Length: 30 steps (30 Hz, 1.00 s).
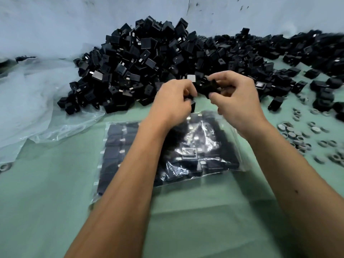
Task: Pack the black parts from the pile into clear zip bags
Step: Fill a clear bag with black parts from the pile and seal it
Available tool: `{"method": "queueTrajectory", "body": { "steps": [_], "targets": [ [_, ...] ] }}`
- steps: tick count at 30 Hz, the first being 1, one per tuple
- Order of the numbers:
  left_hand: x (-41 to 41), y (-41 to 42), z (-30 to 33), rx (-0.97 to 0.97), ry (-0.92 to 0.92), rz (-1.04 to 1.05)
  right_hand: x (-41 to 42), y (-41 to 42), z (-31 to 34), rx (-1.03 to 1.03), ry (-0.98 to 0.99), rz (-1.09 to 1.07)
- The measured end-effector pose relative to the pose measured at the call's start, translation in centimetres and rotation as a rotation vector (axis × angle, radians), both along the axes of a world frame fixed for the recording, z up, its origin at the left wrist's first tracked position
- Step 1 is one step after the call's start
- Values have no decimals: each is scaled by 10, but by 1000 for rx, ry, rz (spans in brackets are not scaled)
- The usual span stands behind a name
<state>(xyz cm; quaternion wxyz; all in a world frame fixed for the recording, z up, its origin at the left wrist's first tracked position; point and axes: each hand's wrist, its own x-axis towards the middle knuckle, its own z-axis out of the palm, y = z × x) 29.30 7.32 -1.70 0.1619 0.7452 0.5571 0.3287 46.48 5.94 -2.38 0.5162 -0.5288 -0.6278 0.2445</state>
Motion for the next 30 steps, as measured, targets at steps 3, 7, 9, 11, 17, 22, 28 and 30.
{"method": "queueTrajectory", "body": {
  "steps": [3,7,9,11,17,22,28,30],
  "targets": [
    [19,-5,-6,-72,103,-246,32,-22,-14,-20,208,-5],
    [28,-9,-11,-136,201,-381,54,-33,-31,-134,302,-18],
    [27,-9,-9,-110,195,-399,58,-31,-37,-171,260,-5],
    [25,-9,-7,-81,194,-409,60,-30,-39,-198,227,37],
    [16,-8,-3,-25,182,-375,64,-34,-33,-223,69,196],
    [17,-6,-1,40,151,-366,56,-38,-30,-230,12,357],
    [15,-5,-2,36,134,-353,59,-39,-29,-219,143,357],
    [16,-6,-1,35,136,-356,63,-37,-29,-200,155,311]
  ]
}}
